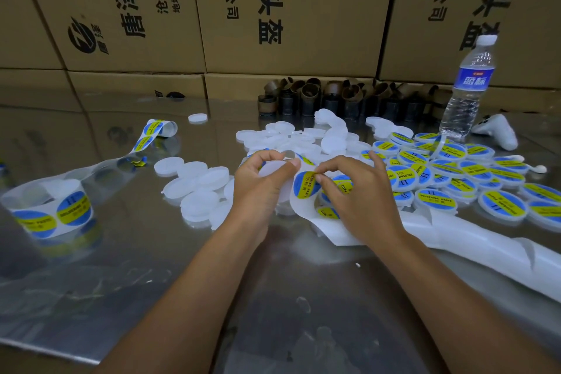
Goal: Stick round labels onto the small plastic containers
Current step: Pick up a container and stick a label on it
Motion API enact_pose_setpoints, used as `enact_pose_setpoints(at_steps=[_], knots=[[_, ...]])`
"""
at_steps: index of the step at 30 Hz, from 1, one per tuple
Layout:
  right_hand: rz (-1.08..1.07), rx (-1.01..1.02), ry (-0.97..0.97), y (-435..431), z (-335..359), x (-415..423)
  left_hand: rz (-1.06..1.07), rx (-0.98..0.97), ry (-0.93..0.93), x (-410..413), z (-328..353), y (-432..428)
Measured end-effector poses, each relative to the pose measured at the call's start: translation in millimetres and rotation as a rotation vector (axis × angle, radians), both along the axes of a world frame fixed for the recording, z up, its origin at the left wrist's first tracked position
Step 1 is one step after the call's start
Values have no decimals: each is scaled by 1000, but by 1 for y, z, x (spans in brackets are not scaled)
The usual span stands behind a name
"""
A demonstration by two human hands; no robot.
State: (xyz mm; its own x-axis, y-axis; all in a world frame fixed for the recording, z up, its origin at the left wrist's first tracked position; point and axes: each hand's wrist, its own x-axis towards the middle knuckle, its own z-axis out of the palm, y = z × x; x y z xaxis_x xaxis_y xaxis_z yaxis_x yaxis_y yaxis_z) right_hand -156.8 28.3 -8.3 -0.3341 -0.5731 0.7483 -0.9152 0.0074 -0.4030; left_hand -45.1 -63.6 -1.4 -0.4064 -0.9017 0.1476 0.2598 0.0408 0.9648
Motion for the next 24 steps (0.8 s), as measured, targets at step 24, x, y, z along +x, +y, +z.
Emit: enact_pose_setpoints(at_steps=[24], knots=[[53,-349,-320,5,19,11,95,57,55,0,-4,-6]])
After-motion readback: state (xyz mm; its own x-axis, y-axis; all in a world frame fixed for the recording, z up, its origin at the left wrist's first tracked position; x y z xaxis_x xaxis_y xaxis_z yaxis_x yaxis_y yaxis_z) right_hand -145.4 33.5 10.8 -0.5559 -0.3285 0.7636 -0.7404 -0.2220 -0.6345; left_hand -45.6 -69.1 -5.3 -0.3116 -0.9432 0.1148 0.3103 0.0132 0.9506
